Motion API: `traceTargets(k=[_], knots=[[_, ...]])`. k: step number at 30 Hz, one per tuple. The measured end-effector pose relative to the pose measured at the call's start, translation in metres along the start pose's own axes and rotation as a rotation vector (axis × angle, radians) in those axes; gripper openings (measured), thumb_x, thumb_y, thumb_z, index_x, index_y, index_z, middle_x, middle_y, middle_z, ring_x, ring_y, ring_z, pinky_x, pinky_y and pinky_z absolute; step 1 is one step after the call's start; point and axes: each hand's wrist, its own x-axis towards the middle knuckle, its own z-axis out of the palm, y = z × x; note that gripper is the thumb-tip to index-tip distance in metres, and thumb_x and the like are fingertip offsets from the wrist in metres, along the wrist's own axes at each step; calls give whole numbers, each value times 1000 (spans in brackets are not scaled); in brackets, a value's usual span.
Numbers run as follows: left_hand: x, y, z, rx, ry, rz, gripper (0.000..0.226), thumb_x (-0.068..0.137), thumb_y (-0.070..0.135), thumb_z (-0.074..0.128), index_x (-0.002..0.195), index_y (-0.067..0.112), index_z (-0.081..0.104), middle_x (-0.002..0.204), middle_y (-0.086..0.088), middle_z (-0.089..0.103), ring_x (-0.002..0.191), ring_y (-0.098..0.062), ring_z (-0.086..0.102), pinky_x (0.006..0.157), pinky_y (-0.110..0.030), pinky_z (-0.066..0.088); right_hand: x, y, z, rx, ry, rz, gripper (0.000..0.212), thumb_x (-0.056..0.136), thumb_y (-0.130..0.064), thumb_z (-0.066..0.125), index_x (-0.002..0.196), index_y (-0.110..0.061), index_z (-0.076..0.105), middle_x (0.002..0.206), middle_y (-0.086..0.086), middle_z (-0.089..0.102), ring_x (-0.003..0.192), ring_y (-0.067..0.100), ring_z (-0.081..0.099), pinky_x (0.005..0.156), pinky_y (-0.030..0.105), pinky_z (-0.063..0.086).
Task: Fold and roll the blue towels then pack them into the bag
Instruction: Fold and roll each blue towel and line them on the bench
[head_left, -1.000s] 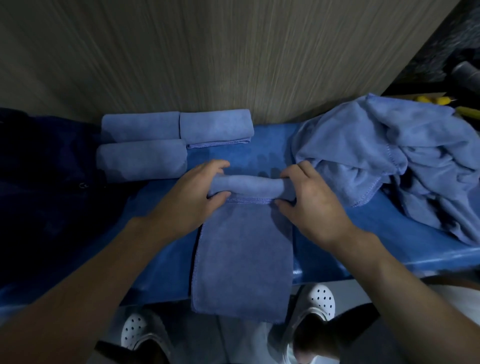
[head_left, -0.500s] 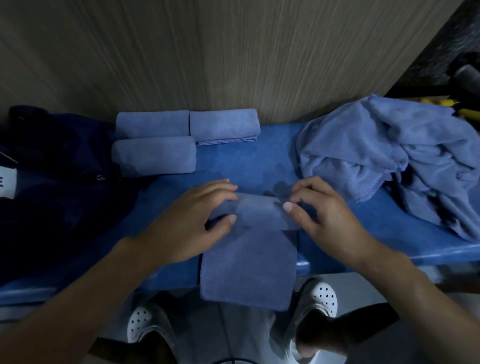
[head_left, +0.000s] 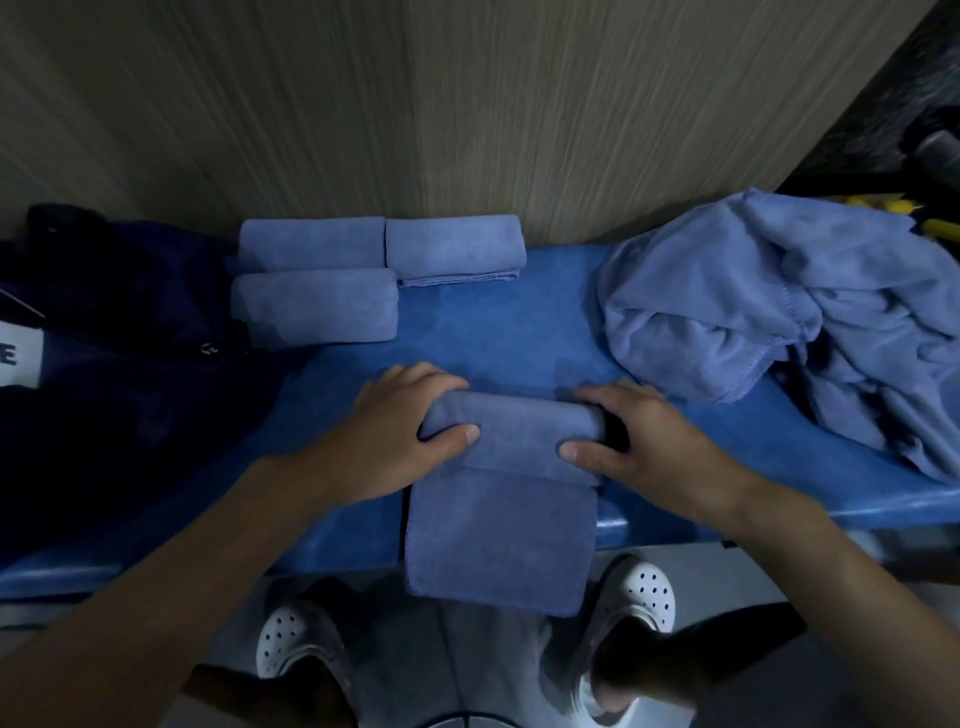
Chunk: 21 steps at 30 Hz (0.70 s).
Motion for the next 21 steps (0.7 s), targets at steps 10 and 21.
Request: traceTargets(k=[10,21], knots=[[13,2,-14,-214,47,16,34,82,31,76,113,26,62,105,13,54,97,2,53,83,-14,39,16,-4,-7,172,-15,-23,26,76,-27,77,93,-26,57,82,-8,62,77,9,59,73,36,53],[2,10,-19,-334,195,74,31,86,22,72,113,30,59,102,17,64,97,-2,61,83,-23,51,16,-11,-1,102,232,-140,36,73,-58,62,95,-32,51,91,-18,58,89,7,56,84,43,47]])
